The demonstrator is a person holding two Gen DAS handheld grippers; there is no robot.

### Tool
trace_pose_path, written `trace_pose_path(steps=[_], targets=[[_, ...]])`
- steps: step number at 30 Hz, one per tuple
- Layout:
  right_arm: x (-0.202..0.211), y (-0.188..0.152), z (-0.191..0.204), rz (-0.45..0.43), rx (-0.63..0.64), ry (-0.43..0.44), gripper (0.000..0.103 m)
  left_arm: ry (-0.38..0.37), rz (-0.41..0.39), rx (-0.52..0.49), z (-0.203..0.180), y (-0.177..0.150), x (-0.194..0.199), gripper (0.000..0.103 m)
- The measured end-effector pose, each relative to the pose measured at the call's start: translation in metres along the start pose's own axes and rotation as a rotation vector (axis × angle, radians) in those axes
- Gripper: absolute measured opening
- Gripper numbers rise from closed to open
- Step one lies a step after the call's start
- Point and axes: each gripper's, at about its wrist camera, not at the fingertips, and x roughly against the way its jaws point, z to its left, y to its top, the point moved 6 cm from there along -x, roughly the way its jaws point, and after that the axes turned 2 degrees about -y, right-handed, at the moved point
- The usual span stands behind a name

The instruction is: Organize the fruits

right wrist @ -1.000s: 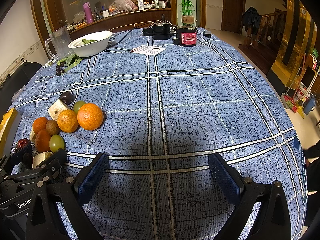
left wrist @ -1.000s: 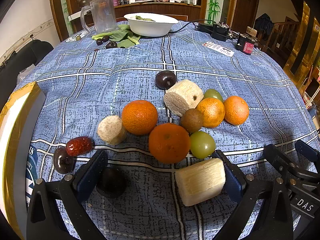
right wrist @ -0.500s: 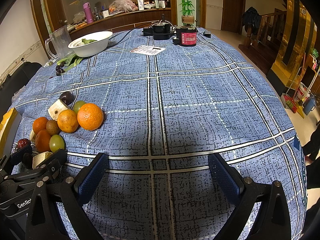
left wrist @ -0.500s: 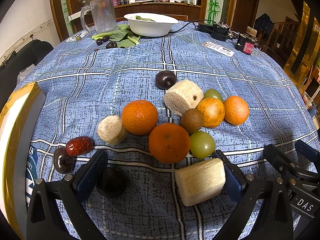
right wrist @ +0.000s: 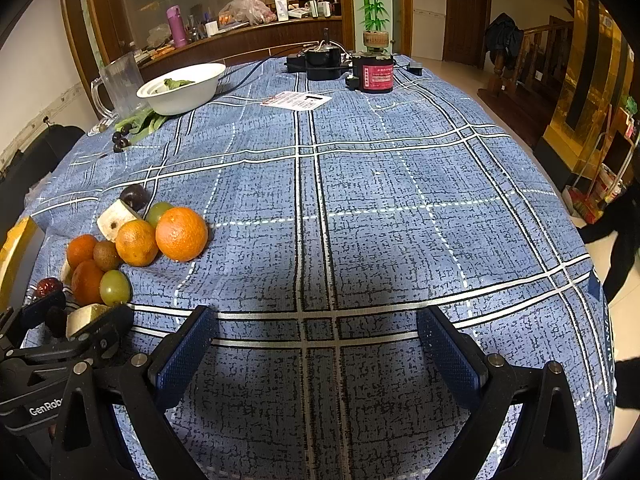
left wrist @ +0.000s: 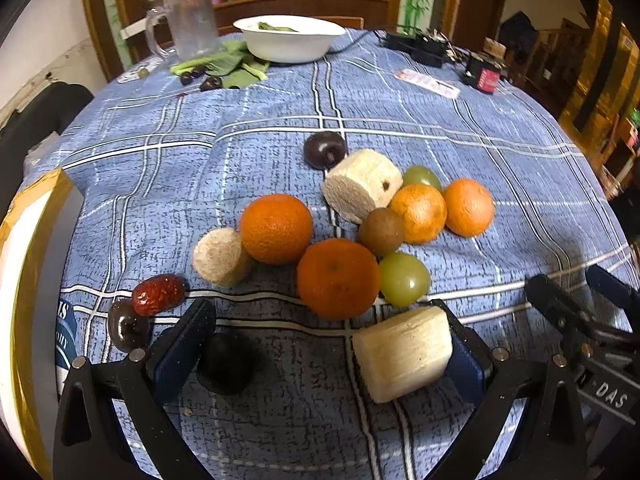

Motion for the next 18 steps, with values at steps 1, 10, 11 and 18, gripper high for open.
trace_pose_path(steps=[1, 10, 11, 18], targets=[[0.0, 0.0, 0.0, 0.003, 0.002, 0.001, 0.102, -0.008, 0.018, -0.003, -0.002, -0.003, 0.001, 0.103], [-0.002, -0.005, 0.006, 0.098, 0.038, -0.08, 0.102, -0.007, -0.164, -0.033, 0.016, -0.028, 0.084, 0.103], [-0.002, -0.004, 0.007, 0.099, 0.039, -0.082, 0.102, 0.009, -0.189, -0.032, 0.02, -0.031, 0.094, 0.103], [0.04, 0.002, 0.016, -0.044, 0.02, -0.08, 0.1, 0.039, -0.273, -0.011, 0.049, -0.05, 0.139, 0.103]])
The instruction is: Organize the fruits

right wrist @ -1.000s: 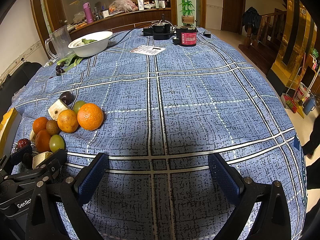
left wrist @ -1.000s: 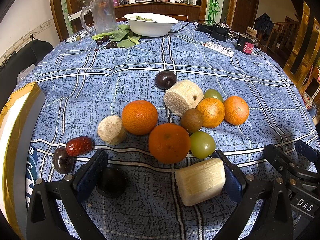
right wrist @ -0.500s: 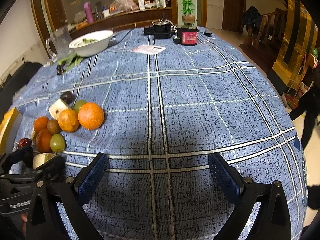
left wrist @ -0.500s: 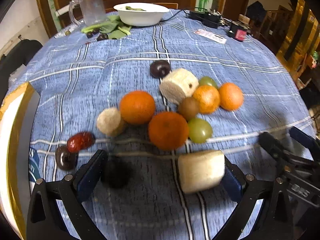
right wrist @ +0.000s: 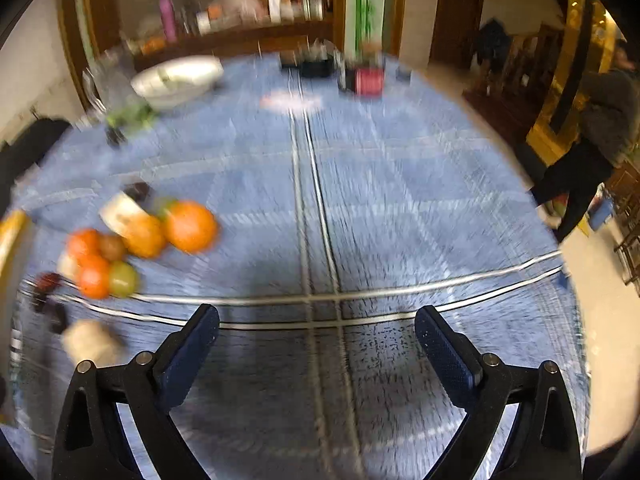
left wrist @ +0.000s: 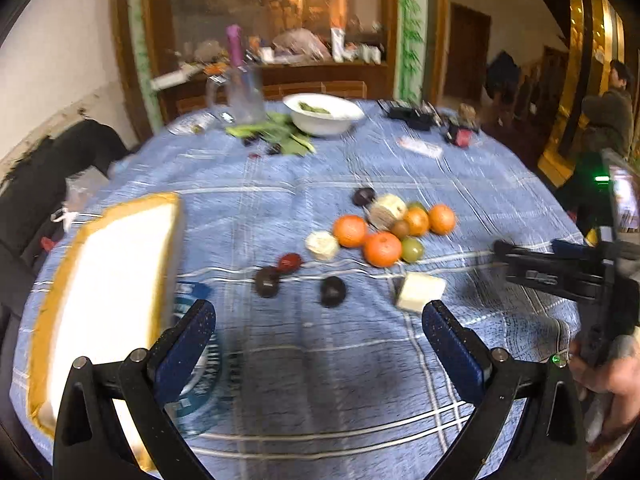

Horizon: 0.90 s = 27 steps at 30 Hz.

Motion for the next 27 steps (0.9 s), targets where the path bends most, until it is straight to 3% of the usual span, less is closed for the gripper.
trace_pose_path(steps=[3, 7, 9, 10, 13, 17, 23, 27], targets=[[0.049, 0.005, 0.011, -0.146, 0.019, -0.009, 0.1, -0.008, -0.033, 0.032, 0.012, 0.003, 0.018, 0.103], [0.133, -0.004, 0.028, -0.436, 0.037, -0.056, 0.102, -0.063, -0.024, 0.087, 0.027, 0.003, 0.032, 0.103], [0.147, -0.011, 0.037, -0.499, 0.056, -0.052, 0.102, -0.08, -0.035, 0.105, 0.035, 0.002, 0.04, 0.103], [0.149, -0.016, 0.044, -0.499, 0.073, -0.027, 0.102, -0.081, -0.04, 0.101, 0.037, 0.0, 0.043, 0.103], [0.132, -0.026, 0.062, -0.367, 0.105, 0.013, 0.102, -0.09, -0.069, 0.065, 0.038, -0.003, 0.057, 0.103], [0.122, -0.039, 0.068, -0.298, 0.064, 0.082, 0.102, -0.097, -0.111, 0.033, 0.041, -0.005, 0.075, 0.103], [0.126, -0.044, 0.071, -0.29, 0.053, 0.113, 0.102, 0.015, -0.219, 0.01, 0.072, 0.003, 0.097, 0.103], [0.122, -0.043, 0.068, -0.27, 0.046, 0.136, 0.102, 0.036, -0.187, 0.049, 0.1, 0.003, 0.087, 0.103]])
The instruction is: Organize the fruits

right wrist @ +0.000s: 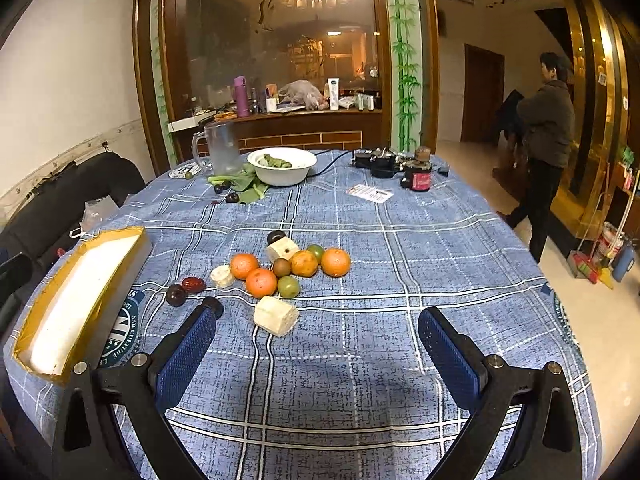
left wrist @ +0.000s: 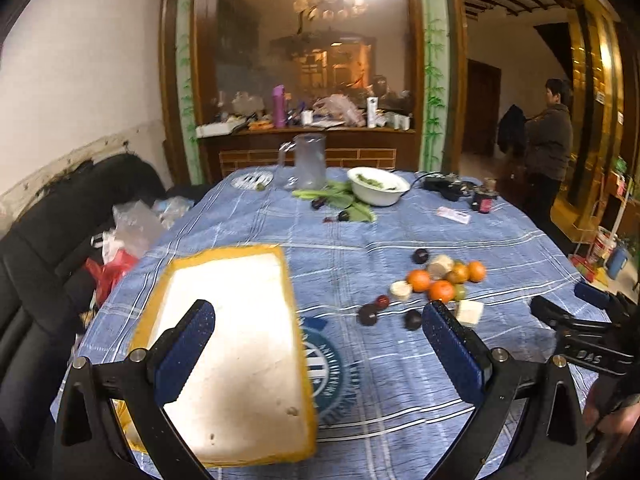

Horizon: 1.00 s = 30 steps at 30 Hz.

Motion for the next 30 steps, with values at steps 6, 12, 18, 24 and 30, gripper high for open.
trace_pose_path(steps=[6, 12, 18, 24, 30], targets=[[-0.028, -0.006, 0.009, 0.077, 0.003, 0.085, 0.093, -0.047, 0.08, 0.064, 0.011, -0.01, -0.026, 0.103], [-0.059, -0.009, 0.021, 0.139, 0.038, 0.118, 0.084, -0.167, 0.124, -0.007, -0.027, -0.02, -0.047, 0.102], [-0.095, -0.009, 0.023, 0.212, 0.009, 0.145, 0.084, -0.218, 0.198, -0.067, -0.054, -0.021, -0.08, 0.077], [-0.122, -0.013, 0.022, 0.273, -0.019, 0.167, 0.073, -0.217, 0.311, -0.013, -0.054, -0.025, -0.133, 0.066], [-0.128, -0.011, 0.022, 0.285, -0.05, 0.223, 0.059, -0.191, 0.431, -0.03, -0.059, -0.04, -0.176, 0.053]])
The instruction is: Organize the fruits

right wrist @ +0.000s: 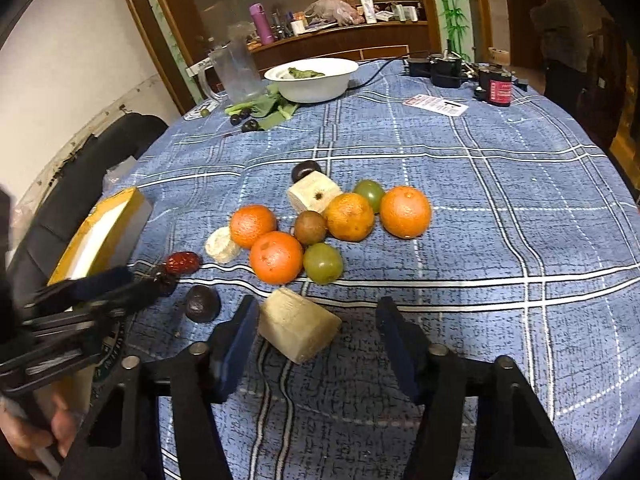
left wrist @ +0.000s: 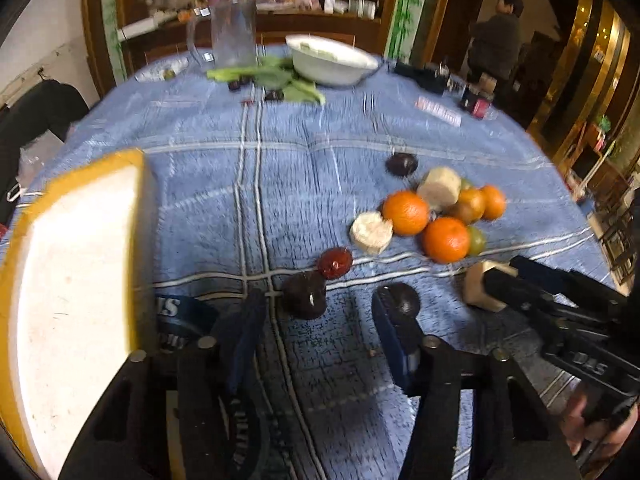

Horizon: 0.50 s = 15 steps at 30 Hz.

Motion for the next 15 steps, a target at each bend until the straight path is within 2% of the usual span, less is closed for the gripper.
trace_pose_path(steps=[1, 2, 4, 9, 11, 15], targets=[[0.0, 0.0, 0.002, 0.002, 0.005, 0.009, 0.056, 0.012, 0.025, -0.003, 0.001, -0.002, -0.005, 0.049], [0.0, -0.001, 0.004, 0.005, 0.01, 0.016, 0.054, 0.018, 0.035, -0.006, 0.001, -0.004, -0.007, 0.037], [0.0, -0.002, 0.009, 0.01, 0.022, 0.03, 0.046, 0.019, 0.048, -0.011, 0.002, -0.007, -0.008, 0.031], [0.001, -0.005, 0.013, 0.002, 0.054, 0.006, 0.046, 0.056, 0.039, 0.032, 0.009, -0.005, -0.008, 0.031], [0.0, -0.005, 0.014, 0.004, 0.061, -0.005, 0.047, 0.063, 0.035, 0.058, 0.011, -0.004, -0.009, 0.039], [-0.002, -0.006, 0.015, 0.003, 0.069, -0.016, 0.047, 0.089, 0.036, 0.064, 0.005, 0.0, -0.012, 0.04]])
